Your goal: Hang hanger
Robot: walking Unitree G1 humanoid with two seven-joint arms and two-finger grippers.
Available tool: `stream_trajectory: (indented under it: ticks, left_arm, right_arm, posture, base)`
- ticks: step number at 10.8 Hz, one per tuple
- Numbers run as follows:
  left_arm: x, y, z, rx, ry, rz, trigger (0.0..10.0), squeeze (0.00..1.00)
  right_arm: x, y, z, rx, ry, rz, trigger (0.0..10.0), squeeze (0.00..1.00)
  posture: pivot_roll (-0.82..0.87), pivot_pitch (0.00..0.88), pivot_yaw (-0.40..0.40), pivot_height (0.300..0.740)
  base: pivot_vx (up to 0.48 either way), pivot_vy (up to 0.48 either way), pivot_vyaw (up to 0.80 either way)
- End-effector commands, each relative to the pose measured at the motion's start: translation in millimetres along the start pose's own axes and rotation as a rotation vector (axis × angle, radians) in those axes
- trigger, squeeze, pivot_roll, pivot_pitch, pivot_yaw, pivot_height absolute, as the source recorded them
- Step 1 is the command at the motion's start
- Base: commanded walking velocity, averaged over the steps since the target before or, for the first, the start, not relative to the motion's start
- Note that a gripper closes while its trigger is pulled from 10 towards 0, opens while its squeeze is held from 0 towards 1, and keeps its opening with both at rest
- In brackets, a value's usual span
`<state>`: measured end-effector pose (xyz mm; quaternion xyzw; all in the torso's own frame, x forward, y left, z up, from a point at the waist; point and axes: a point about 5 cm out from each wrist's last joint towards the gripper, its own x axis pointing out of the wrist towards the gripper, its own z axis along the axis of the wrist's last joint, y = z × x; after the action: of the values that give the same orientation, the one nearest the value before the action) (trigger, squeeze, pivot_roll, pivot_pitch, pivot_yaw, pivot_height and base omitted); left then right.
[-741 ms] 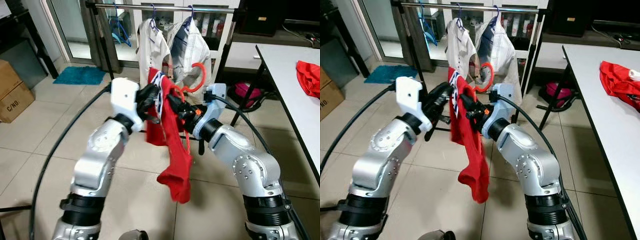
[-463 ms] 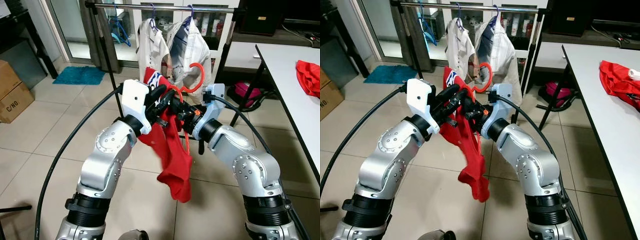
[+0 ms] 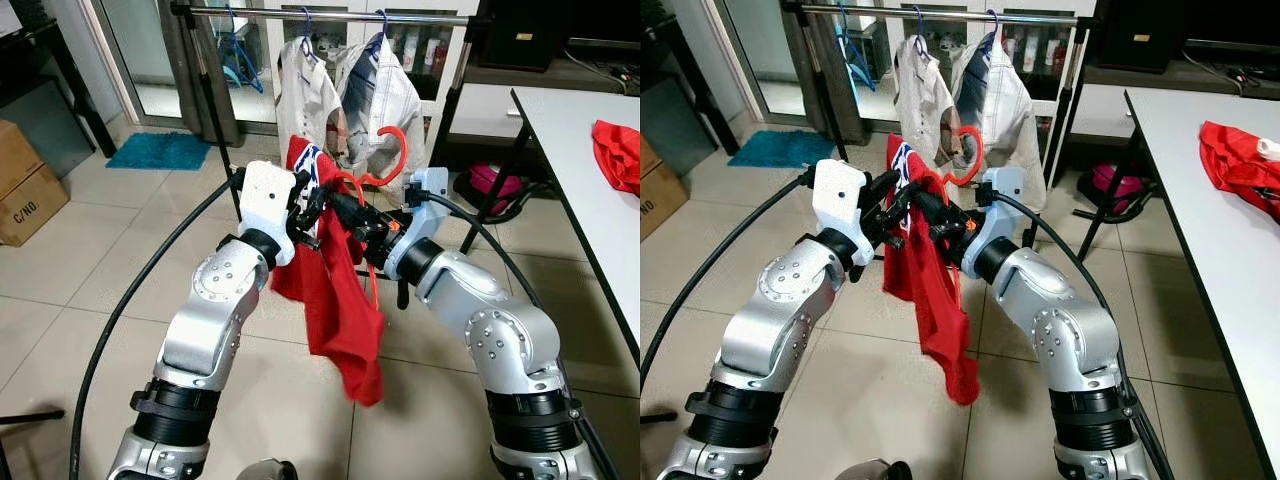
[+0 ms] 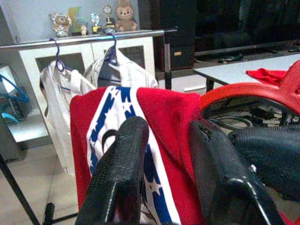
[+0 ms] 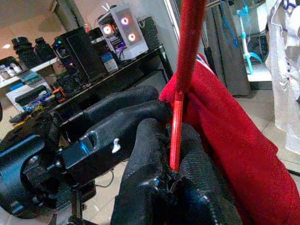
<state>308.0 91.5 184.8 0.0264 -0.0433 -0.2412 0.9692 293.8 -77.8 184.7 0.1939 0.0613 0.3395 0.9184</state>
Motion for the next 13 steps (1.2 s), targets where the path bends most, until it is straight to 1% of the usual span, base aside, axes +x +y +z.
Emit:
stream_trajectory:
  ticks: [1, 2, 3, 5, 8, 10, 12, 13]
  left_arm:
    - [1.0, -1.8, -4.0, -0.005, 0.033, -0.017, 10.0, 0.00]
    - [1.1, -4.6, -5.9, -0.004, 0.042, -0.037, 3.9, 0.00]
    - [1.1, -5.0, -6.3, -0.021, 0.039, -0.037, 0.0, 0.00]
    - [1.0, -5.3, -8.1, -0.053, 0.048, -0.046, 0.0, 0.00]
    - [2.0, -5.7, -6.2, -0.072, 0.037, -0.061, 0.0, 0.00]
    - [0.3, 0.0, -5.3, -0.096, 0.024, -0.029, 0.0, 0.00]
    - [-2.2, 6.0, -7.4, -0.126, 0.024, 0.022, 0.0, 0.00]
    - [-5.7, 10.2, -9.3, -0.156, 0.027, 0.061, 0.0, 0.00]
  right_arm:
    - [3.2, 9.1, 11.8, -0.018, -0.040, 0.052, 10.0, 0.00]
    - [3.5, 9.6, 11.8, -0.017, -0.040, 0.053, 10.0, 0.00]
    - [3.5, 9.6, 12.0, -0.018, -0.041, 0.053, 10.0, 0.00]
    - [2.8, 8.9, 12.1, -0.018, -0.044, 0.048, 10.0, 0.00]
    - [2.1, 7.9, 12.7, -0.017, -0.049, 0.041, 10.0, 0.00]
    - [2.5, 7.6, 12.6, -0.016, -0.047, 0.035, 10.0, 0.00]
    - [1.6, 4.2, 10.3, -0.017, -0.029, 0.001, 10.0, 0.00]
    - [-0.6, -16.6, -0.7, -0.031, 0.047, -0.171, 10.0, 0.00]
  posture:
    - [-0.15, 0.000, 0.050, 0.740]
    - [-0.15, 0.000, 0.051, 0.740]
    - [-0.16, 0.000, 0.053, 0.740]
    - [-0.16, 0.000, 0.059, 0.740]
    - [-0.16, 0.000, 0.062, 0.740]
    - [-0.16, 0.000, 0.060, 0.740]
    - [-0.16, 0.000, 0.056, 0.740]
    - [-0.16, 0.000, 0.050, 0.740]
  base:
    - [0.000, 0.000, 0.00]
    - [0.000, 0.000, 0.00]
    - [0.000, 0.000, 0.00]
    - [0.000, 0.000, 0.00]
    - [0.000, 0.000, 0.00]
    - [0.000, 0.000, 0.00]
    - [0.000, 0.000, 0.00]
    - [0.000, 0.000, 0.00]
